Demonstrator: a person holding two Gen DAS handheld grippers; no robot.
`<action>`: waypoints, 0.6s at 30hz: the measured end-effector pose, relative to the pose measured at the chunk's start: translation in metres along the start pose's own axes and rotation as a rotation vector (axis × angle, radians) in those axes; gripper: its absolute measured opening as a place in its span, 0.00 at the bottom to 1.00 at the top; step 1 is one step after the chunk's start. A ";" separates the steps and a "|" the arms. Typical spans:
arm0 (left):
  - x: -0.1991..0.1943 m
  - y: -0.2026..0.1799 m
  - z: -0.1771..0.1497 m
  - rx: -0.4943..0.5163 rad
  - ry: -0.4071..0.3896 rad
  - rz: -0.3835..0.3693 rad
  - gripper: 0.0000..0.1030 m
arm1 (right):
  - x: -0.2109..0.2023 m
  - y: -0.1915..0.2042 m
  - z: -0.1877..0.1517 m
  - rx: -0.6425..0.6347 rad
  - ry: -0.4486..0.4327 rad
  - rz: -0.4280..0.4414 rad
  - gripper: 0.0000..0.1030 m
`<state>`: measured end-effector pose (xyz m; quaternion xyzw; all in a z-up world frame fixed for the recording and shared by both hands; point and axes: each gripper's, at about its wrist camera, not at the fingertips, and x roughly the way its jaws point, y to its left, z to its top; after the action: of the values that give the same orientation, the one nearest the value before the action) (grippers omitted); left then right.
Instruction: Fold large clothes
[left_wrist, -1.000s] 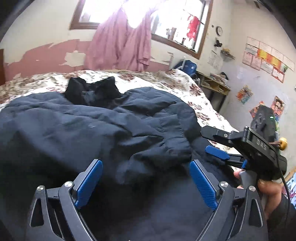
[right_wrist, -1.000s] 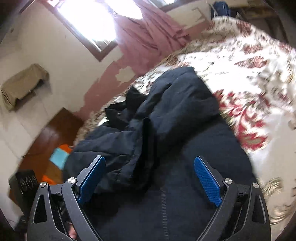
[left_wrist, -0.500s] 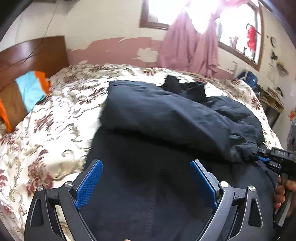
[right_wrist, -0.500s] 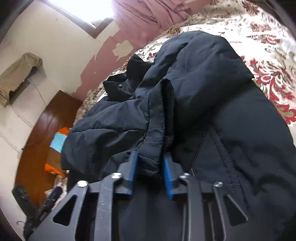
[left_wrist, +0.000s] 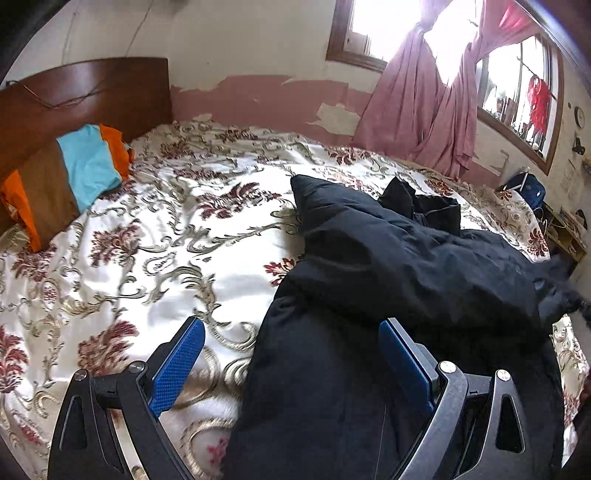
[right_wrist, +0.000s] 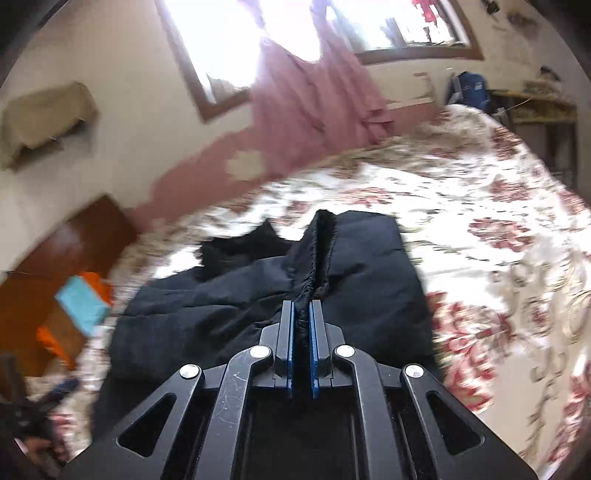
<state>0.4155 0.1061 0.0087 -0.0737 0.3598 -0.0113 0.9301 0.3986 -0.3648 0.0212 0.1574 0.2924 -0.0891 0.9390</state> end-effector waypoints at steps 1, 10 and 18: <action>0.007 -0.001 0.002 -0.002 0.014 -0.006 0.92 | 0.010 -0.003 -0.001 -0.027 0.023 -0.082 0.11; 0.047 -0.026 0.036 0.019 -0.024 -0.069 0.92 | 0.002 0.032 0.015 -0.205 -0.082 -0.047 0.65; 0.105 -0.063 0.030 0.143 0.055 0.035 0.93 | 0.072 0.073 -0.004 -0.412 0.111 -0.033 0.65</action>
<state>0.5159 0.0403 -0.0306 -0.0004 0.3845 -0.0226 0.9229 0.4736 -0.3008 -0.0053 -0.0381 0.3582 -0.0340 0.9322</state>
